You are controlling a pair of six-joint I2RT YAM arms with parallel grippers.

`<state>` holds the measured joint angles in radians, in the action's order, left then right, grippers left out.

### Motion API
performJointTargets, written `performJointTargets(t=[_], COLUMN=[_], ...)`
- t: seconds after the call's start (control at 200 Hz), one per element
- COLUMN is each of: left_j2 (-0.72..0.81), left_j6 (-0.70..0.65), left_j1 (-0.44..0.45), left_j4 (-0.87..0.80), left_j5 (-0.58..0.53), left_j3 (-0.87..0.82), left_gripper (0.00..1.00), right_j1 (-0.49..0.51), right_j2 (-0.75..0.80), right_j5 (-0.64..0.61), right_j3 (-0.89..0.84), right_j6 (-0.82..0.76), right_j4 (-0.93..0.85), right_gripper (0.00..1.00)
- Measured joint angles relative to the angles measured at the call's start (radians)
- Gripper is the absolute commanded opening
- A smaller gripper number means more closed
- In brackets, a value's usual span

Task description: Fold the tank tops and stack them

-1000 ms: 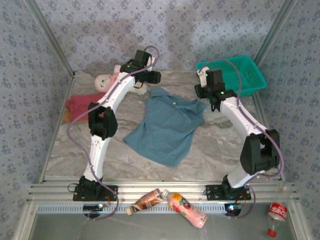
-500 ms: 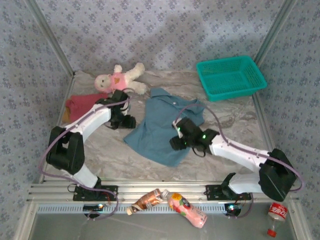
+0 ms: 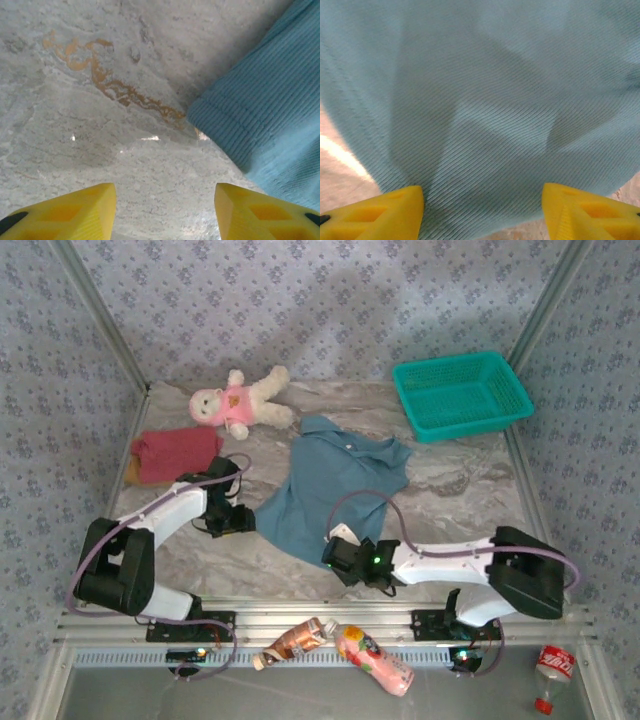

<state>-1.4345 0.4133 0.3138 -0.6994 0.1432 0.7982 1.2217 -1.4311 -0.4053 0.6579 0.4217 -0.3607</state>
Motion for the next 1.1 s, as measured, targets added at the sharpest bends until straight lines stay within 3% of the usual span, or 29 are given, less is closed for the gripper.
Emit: performJointTargets(t=[0.135,0.305,0.53,0.735,0.889,1.099], left_j2=[-0.039,-0.062,-0.087,-0.157,-0.191,-0.202], left_j6=[0.000,0.000,0.003,-0.021,-0.046,-0.064], left_j1=[0.000,0.000,0.000,0.000,0.005,0.056], left_j4=[0.071,0.140,0.180,0.169,0.179,0.172], left_j5=[0.007,0.011,0.006,0.007,0.016,0.022], left_j3=[0.000,-0.005,0.010,0.072,0.150,0.204], left_gripper=[0.52,0.54,0.56,0.56,0.56,0.58], right_j1=[0.004,-0.004,-0.072,-0.190,-0.354,-0.556], right_j2=[-0.060,-0.097,0.038,0.138,0.185,0.109], right_j5=[-0.047,-0.077,-0.069,-0.023,0.064,0.220], right_j3=[0.031,0.063,0.063,0.062,0.063,0.118], right_j6=[-0.005,-0.001,0.032,0.060,0.100,0.162], right_j4=[0.023,0.024,0.006,-0.014,-0.034,-0.081], right_gripper=[0.62,0.23,0.04,0.02,0.02,0.02])
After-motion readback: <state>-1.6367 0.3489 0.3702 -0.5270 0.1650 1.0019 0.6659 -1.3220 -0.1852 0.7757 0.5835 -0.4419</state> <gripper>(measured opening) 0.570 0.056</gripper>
